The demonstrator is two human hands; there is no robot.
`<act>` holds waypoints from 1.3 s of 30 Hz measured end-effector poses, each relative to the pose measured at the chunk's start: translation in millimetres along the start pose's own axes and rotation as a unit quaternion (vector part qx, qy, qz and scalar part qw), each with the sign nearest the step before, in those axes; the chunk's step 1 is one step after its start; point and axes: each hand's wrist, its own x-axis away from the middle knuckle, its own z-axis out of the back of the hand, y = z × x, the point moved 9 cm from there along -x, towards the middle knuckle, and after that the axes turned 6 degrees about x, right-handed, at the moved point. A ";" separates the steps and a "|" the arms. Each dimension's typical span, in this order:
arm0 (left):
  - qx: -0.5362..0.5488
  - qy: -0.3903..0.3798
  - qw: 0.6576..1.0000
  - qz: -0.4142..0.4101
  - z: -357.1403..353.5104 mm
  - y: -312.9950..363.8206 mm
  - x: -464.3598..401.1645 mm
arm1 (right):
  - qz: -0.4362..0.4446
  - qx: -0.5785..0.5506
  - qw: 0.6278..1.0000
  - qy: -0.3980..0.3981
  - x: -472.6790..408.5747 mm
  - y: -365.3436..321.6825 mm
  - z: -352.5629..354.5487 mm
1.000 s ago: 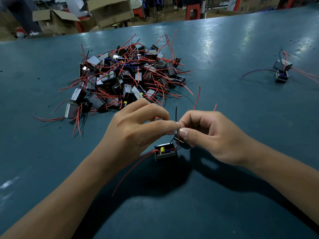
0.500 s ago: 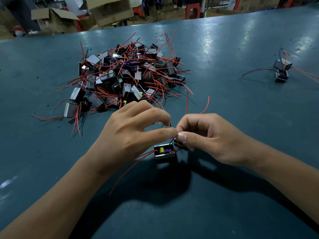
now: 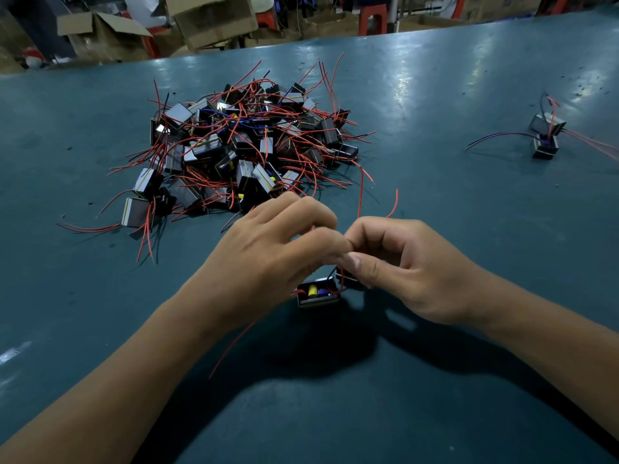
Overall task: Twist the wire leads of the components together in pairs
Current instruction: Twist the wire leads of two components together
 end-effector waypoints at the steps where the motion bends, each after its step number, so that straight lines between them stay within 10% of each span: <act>1: 0.008 -0.003 1.000 0.014 -2.0 -0.9 -0.9 | 0.004 0.016 1.000 0.015 0.0 -0.6 2.1; 12: 0.325 -0.062 0.897 0.295 -32.2 -27.5 15.2 | 0.071 0.165 0.975 0.127 3.1 -18.8 13.6; 23: 0.630 -0.086 0.621 0.458 -59.1 -28.0 32.9 | 0.080 0.227 0.958 0.158 5.2 -22.2 11.9; 39: 0.585 -0.036 0.648 0.486 -57.9 -32.3 33.0 | 0.074 0.264 0.947 0.170 6.5 -24.0 12.0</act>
